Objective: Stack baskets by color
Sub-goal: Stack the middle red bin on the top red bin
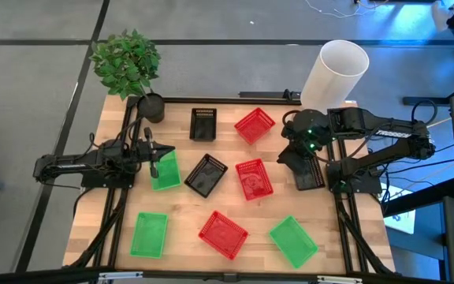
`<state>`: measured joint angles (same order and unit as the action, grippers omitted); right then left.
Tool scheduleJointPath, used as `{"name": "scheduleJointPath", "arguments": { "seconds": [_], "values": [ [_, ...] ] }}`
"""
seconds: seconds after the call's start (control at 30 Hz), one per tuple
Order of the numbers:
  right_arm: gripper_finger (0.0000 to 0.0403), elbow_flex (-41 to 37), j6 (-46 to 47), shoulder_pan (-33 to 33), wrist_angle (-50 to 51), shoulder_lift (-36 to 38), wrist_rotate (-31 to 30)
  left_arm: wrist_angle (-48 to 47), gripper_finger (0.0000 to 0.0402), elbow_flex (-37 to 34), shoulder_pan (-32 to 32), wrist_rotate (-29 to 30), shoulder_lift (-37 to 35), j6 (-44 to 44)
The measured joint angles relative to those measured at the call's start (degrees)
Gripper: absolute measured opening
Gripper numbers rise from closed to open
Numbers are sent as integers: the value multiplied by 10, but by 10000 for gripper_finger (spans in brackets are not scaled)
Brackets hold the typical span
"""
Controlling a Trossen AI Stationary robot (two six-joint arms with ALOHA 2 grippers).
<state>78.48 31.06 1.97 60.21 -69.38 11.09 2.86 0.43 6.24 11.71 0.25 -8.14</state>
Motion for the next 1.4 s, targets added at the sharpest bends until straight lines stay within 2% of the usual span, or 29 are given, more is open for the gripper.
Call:
{"name": "scheduleJointPath", "arguments": {
  "seconds": [0.13,0.23,0.4,0.53,0.77,0.87,1.1,1.4],
  "values": [
    [119,0,0,0,0,0,0,2,0,2,0,-2,0,0],
    [119,0,10,-3,0,-2,-1,-2,0,19,0,-29,0,-21],
    [119,0,72,-13,8,-23,-23,-76,0,80,0,-32,10,-60],
    [119,0,139,-19,8,-56,-38,-147,0,147,0,-28,46,-66],
    [119,0,208,-19,9,-145,-41,-209,0,248,0,-8,137,-66],
    [119,0,212,-19,11,-188,-41,-248,0,290,0,-3,179,-66],
    [119,0,212,-16,36,-272,-68,-262,0,345,0,-7,254,-88],
    [119,0,196,4,35,-333,-94,-264,0,363,-1,-9,282,-90]
  ]
}}
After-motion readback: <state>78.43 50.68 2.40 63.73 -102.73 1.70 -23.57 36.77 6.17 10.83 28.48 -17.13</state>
